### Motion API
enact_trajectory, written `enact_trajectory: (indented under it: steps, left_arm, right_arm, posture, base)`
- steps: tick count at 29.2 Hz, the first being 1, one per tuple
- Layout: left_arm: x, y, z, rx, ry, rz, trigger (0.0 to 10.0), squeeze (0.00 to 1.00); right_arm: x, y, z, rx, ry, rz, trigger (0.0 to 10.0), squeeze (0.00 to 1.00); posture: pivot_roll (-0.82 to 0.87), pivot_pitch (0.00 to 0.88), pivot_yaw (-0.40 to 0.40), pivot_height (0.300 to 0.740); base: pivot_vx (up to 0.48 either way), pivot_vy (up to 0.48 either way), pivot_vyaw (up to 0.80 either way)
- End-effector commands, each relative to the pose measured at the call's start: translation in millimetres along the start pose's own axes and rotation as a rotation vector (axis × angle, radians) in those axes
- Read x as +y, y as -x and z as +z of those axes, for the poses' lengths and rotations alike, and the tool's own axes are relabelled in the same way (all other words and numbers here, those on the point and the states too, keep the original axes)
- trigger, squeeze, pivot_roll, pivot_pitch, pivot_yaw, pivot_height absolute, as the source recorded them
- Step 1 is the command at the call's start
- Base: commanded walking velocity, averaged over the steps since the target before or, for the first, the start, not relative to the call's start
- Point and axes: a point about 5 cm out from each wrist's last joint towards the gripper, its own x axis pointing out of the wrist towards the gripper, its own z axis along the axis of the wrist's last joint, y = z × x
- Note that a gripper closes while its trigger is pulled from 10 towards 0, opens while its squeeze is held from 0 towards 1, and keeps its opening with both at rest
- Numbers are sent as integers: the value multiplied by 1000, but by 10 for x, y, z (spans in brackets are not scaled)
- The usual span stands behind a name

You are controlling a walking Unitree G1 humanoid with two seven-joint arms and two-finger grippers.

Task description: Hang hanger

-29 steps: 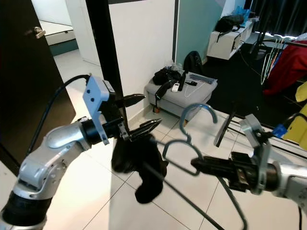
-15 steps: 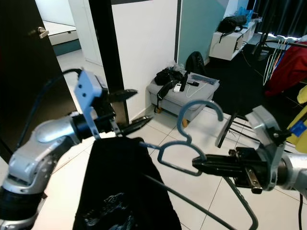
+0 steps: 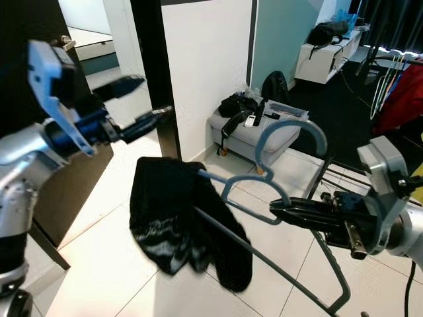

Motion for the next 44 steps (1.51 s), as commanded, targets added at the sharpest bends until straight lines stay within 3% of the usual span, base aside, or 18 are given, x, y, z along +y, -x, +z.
enact_trajectory:
  steps: [1,3,4,5,6,7,8,11,13,19,28,29,30,31,36,44]
  left_arm:
    - [32,26,81,-22,9,-25,10000,682]
    - [24,39,95,-16,9,-63,10000,678]
    - [-2,69,85,28,-18,-134,10000,490]
    - [-2,69,85,28,-18,-134,10000,490]
    - [-42,92,53,84,-44,-212,10000,0]
    - [-42,92,53,84,-44,-212,10000,0]
    - [-116,120,6,152,-73,-323,10000,0]
    - [-177,143,-35,204,-85,-411,10000,0]
    - [-230,163,-95,305,-124,-558,10000,0]
    - [-147,148,-101,376,-176,-633,10000,0]
    - [-121,149,-109,406,-177,-678,10000,0]
    - [-128,152,-115,407,-168,-694,7765,0]
    - [-128,152,-115,407,-168,-694,7765,0]
    - [-157,162,-128,405,-140,-713,0,0]
    - [-240,187,-185,405,-84,-759,0,0]
    - [-266,185,-227,403,-71,-776,0,0]
  right_arm:
    - [36,-1,108,-61,60,22,10000,0]
    - [45,-3,130,-77,69,24,10000,0]
    - [60,-7,152,-91,74,30,10000,0]
    - [60,-7,152,-91,74,30,10000,0]
    - [76,-10,154,-88,73,36,10000,0]
    - [76,-10,154,-88,73,36,10000,0]
    - [86,-12,153,-84,72,41,10000,0]
    - [97,-12,152,-75,70,48,10000,0]
    - [113,-20,155,-58,70,62,10000,0]
    - [133,-53,153,-49,73,84,10000,0]
    - [149,-84,151,-52,71,95,10000,0]
    - [152,-91,147,-52,70,96,10000,0]
    - [152,-91,147,-52,70,96,10000,0]
    - [148,-98,146,-52,70,97,10000,0]
    - [119,-114,155,-45,71,95,10000,0]
    - [110,-156,162,-45,79,103,10000,0]
  posture:
    - [-47,0,15,740]
    - [-48,0,19,740]
    - [-49,0,21,740]
    - [-49,0,21,740]
    - [-49,0,21,740]
    - [-49,0,21,740]
    - [-49,0,19,740]
    - [-49,0,19,740]
    - [-52,0,22,740]
    - [-55,0,29,740]
    - [-56,0,33,740]
    - [-56,0,33,740]
    - [-56,0,33,740]
    - [-55,0,31,740]
    - [-55,0,27,740]
    - [-55,0,27,740]
  base:
    - [0,0,0]
    - [0,0,0]
    - [0,0,0]
    - [0,0,0]
    - [0,0,0]
    - [0,0,0]
    - [0,0,0]
    - [0,0,0]
    - [0,0,0]
    - [0,0,0]
    - [0,0,0]
    - [0,0,0]
    - [0,0,0]
    - [0,0,0]
    - [0,0,0]
    - [0,0,0]
